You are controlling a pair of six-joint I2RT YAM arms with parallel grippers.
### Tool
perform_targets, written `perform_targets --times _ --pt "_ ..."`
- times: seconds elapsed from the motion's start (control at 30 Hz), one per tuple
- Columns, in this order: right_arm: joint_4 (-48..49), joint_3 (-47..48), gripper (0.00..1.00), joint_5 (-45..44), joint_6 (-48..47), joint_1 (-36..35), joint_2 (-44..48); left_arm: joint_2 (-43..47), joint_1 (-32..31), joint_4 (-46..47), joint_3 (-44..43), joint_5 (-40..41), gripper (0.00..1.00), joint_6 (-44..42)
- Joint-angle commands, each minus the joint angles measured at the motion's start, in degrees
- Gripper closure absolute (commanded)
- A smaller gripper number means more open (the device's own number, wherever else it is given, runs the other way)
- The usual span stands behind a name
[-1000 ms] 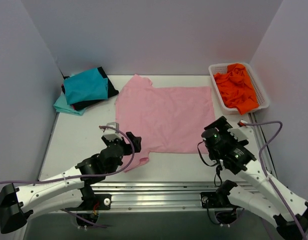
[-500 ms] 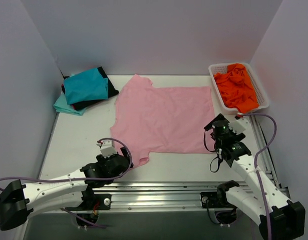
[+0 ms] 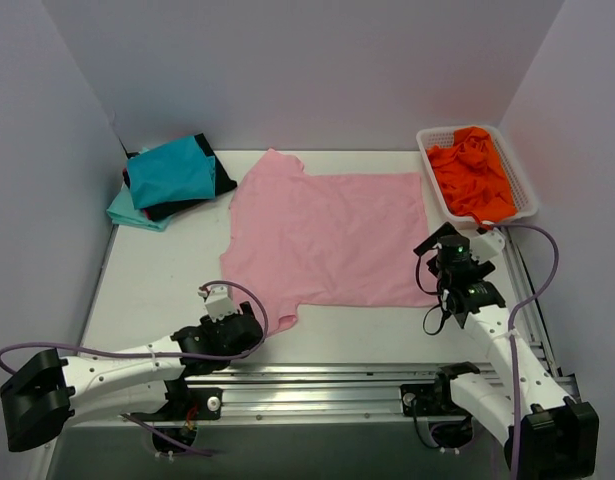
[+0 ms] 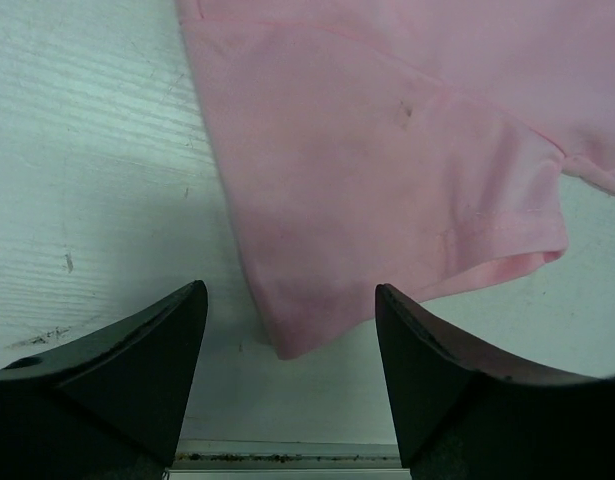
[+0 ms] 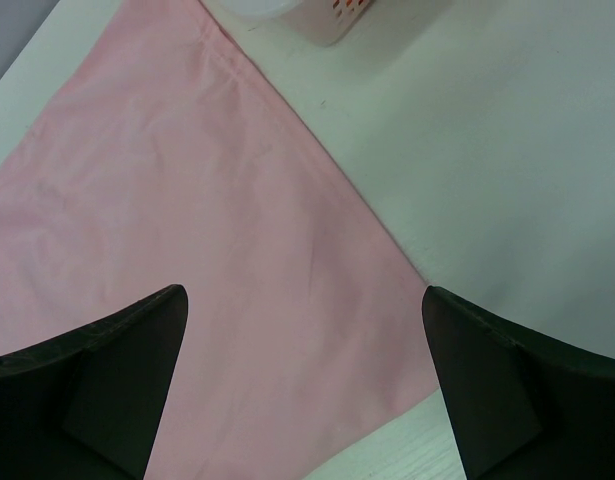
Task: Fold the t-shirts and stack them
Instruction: Grap the side of the flattened tshirt closest away from the robot with both arms
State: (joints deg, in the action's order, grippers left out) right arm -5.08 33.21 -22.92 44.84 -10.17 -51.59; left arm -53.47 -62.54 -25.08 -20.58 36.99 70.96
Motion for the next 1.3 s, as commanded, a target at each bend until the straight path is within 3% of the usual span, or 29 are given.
perform_targets --times 0.0,0.13,0.23,0.27,0.33,0.37,0.6,0.93,1.13,1.27 --pt "1.0 -1.1 0.0 1.7 -1.0 1.8 0.1 -2.6 -0.3 3.5 -0.9 -1.0 0.24 1.1" --pt "2.5 -2.6 0.0 6.9 -1.9 6.6 -0.6 -6.6 -0.3 6.8 -0.4 -2.3 0.27 0.7" --pt "3.8 -3.7 0.0 12.3 -2.4 9.5 -1.9 -8.8 -0.3 9.2 -0.1 -2.9 0.42 0.6" --pt "3.9 -4.0 0.0 13.4 -2.6 11.6 -2.2 -9.2 -0.3 9.4 -0.1 -2.9 0.57 0.6" --pt "3.9 -4.7 0.0 15.7 -2.7 12.8 -2.5 -9.6 -0.3 9.3 -0.3 -2.7 0.75 0.7" --pt "3.5 -4.7 0.0 15.8 -2.7 13.2 -2.2 -9.5 -0.3 8.2 -0.6 -2.5 0.96 0.7" --pt "-4.4 -5.7 0.0 13.0 0.5 13.3 3.9 -2.9 -0.2 1.5 -1.8 1.7 0.98 1.2" --pt "-5.6 -10.7 0.08 18.4 5.7 12.2 5.1 -1.6 -0.1 0.9 -2.5 4.0 0.98 0.2" --pt "-4.9 -10.4 0.13 15.8 6.5 8.2 -1.4 -2.5 -0.1 1.7 -2.9 4.9 0.98 -0.5" --pt "-7.1 -6.5 0.16 12.5 7.3 5.9 -12.5 -2.5 -0.1 1.8 -3.1 5.4 0.98 -0.6"
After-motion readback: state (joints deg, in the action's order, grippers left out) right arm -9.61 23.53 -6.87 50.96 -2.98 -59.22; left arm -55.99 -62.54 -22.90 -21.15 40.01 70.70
